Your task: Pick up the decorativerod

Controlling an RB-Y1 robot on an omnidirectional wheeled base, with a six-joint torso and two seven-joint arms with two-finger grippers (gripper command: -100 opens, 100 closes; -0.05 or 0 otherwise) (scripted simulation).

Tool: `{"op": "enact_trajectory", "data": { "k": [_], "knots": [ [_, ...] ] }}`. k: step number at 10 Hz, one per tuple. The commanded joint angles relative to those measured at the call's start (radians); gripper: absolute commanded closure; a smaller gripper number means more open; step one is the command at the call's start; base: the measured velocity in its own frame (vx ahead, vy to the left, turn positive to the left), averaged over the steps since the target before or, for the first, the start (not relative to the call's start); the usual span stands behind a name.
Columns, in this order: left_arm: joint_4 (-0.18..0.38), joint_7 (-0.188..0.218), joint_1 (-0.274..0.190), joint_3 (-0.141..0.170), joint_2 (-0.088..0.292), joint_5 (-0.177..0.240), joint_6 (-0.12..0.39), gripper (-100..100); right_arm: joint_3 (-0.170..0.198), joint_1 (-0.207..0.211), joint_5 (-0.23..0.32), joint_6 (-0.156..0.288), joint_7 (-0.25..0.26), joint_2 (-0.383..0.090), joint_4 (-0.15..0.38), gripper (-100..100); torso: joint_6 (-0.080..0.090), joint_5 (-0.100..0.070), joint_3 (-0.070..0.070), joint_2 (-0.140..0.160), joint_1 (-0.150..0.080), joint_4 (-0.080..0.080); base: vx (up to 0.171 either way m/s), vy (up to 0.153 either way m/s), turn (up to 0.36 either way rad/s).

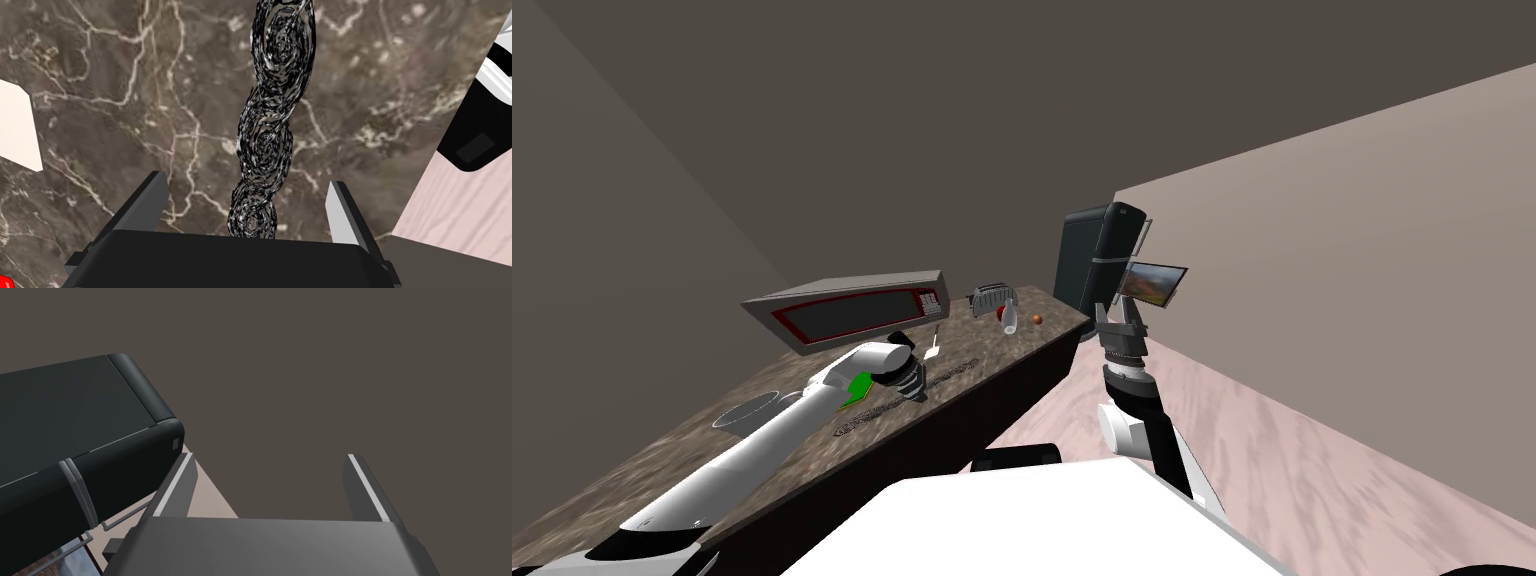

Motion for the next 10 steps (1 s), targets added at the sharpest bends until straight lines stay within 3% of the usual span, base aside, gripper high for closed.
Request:
{"op": "enact_trajectory", "data": {
  "k": [1, 5, 6, 7, 9, 10],
  "knots": [
    [0.000, 0.000, 0.000, 0.000, 0.000, 0.000, 0.000, 100, 0.000, 0.000, 0.000, 0.000, 0.000, 0.000, 0.000, 0, 0.000, 0.000, 0.000, 0.000, 0.000, 0.000, 0.000, 0.000, 0.000],
    [-0.001, -0.001, -0.001, 0.000, 0.001, 0.000, 0.000, 100, 0.000, 0.000, 0.000, 0.000, 0.000, 0.000, 0.000, 0, -0.001, 0.001, -0.001, -0.001, 0.001, -0.001, 0.000, 0.000, 0.000],
    [-0.001, -0.002, -0.001, 0.000, 0.001, -0.001, 0.000, 0, 0.000, 0.000, 0.000, 0.000, 0.000, 0.000, 0.000, 0, -0.001, 0.001, -0.001, -0.001, 0.001, -0.001, 0.000, 0.000, 0.000],
    [-0.035, 0.020, -0.006, 0.006, 0.021, 0.021, 0.031, 100, 0.000, 0.000, 0.000, 0.000, 0.000, 0.000, 0.000, 0, -0.001, 0.001, -0.001, -0.001, 0.002, -0.001, -0.004, 0.005, 0.043],
    [-0.040, 0.019, -0.006, 0.008, 0.024, 0.024, 0.032, 100, 0.000, 0.000, 0.000, 0.000, 0.000, 0.000, 0.000, 0, -0.001, 0.001, 0.000, 0.000, 0.002, 0.000, -0.003, 0.005, 0.022],
    [-0.042, 0.022, -0.007, 0.008, 0.026, 0.025, 0.036, 0, 0.000, 0.000, 0.000, 0.000, 0.000, 0.000, 0.000, 0, -0.001, 0.002, -0.001, 0.000, 0.002, -0.001, 0.000, 0.000, 0.000]
  ]
}}
